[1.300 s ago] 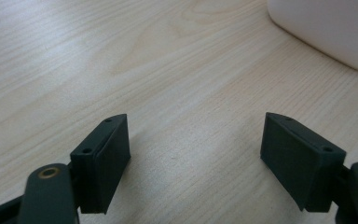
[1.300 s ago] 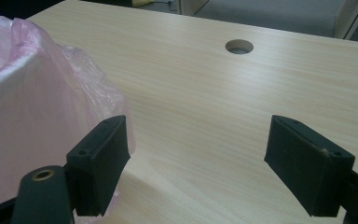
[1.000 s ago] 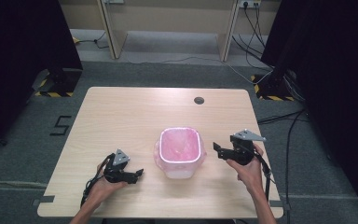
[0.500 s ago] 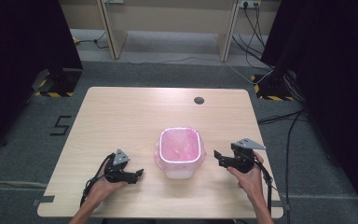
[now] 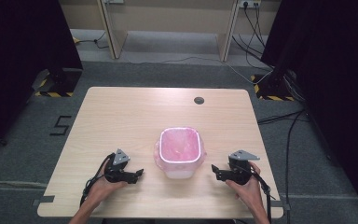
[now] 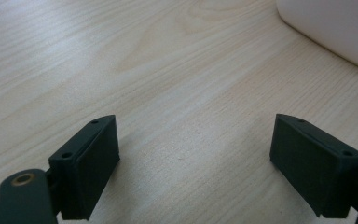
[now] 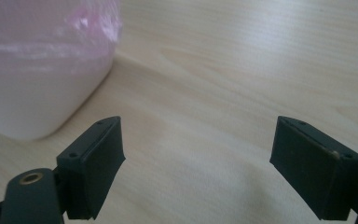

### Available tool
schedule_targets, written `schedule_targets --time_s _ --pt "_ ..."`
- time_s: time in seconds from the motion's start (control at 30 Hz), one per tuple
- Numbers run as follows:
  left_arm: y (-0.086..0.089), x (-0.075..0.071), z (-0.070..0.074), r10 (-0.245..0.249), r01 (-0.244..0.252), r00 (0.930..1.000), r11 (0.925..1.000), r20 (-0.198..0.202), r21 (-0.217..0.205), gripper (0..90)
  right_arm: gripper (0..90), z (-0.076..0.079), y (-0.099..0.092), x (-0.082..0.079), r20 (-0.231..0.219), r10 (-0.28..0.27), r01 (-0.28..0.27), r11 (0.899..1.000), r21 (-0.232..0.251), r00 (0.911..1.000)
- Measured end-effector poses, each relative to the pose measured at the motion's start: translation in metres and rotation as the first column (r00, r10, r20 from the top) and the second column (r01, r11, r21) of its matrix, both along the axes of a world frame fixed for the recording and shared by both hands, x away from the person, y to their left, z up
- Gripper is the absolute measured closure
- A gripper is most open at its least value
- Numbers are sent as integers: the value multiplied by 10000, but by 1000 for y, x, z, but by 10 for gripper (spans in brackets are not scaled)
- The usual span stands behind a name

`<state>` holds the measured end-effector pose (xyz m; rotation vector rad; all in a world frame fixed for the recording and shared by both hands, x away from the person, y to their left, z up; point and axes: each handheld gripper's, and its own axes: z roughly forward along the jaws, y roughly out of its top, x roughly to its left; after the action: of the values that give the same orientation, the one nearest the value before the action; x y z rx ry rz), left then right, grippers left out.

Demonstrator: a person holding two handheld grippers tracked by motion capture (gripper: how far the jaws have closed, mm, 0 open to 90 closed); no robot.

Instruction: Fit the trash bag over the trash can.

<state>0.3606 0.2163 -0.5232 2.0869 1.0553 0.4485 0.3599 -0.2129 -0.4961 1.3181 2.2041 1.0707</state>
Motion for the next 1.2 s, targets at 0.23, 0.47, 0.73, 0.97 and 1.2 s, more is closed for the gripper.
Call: schedule_targets --time_s 0.23,0.47,0.73,0.97,1.2 --pt "0 0 0 -12 12 10000 10000 12 -1 148 172 -4 -3 -5 -159 -83 81 9999 -139 9998" --pt "0 -1 0 -15 15 10000 10000 4 -11 147 171 -11 -3 -15 -609 155 -199 9973 -712 9980" --pt "0 -1 0 -21 21 10000 10000 6 -10 147 119 -19 -2 -21 -303 500 -531 9922 -1132 9983" --pt "0 0 0 -35 35 10000 10000 7 -4 145 99 -21 -3 -21 -149 603 -615 9928 -1024 9981" --pt "0 0 0 -44 44 10000 10000 5 -3 144 83 -22 -3 -21 -173 699 -713 9918 -1057 9974"
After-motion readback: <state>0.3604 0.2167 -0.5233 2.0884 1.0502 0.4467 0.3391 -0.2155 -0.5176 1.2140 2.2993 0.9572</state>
